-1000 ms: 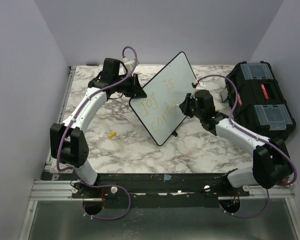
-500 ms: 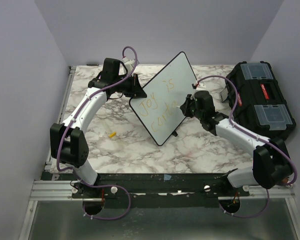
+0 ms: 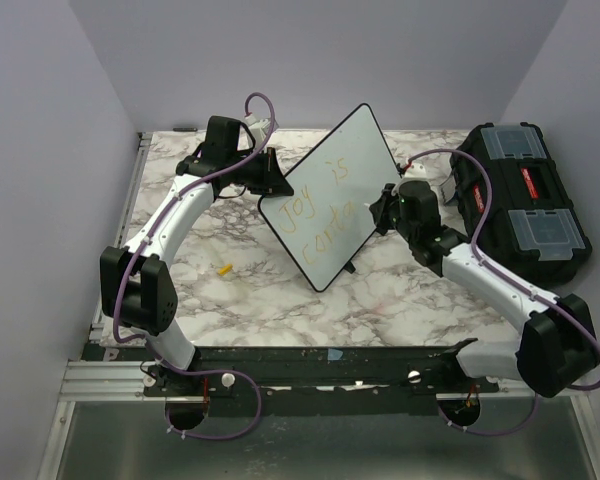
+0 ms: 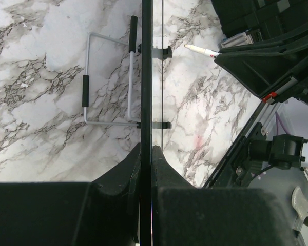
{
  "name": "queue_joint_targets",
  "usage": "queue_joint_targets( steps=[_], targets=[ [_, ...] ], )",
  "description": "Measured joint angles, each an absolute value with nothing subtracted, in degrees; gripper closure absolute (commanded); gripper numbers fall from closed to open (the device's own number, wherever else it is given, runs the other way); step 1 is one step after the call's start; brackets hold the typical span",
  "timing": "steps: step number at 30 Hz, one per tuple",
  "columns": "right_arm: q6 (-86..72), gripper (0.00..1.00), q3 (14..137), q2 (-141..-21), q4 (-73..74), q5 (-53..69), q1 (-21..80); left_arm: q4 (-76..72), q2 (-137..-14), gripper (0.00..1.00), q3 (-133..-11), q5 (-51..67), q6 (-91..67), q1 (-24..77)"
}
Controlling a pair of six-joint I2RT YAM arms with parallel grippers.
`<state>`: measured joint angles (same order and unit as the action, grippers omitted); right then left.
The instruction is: Write a sentence on the whiteboard
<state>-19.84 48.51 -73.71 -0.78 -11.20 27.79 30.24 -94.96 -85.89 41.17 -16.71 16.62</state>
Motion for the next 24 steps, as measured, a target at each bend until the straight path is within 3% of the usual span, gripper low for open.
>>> queue_joint_targets(
  steps=[24],
  targets=[
    [-19.81, 0.99, 48.51, -71.44, -1.19, -3.25, 21.04, 30.96, -94.37, 1.00, -85.80, 41.17, -15.94, 16.73]
  ],
)
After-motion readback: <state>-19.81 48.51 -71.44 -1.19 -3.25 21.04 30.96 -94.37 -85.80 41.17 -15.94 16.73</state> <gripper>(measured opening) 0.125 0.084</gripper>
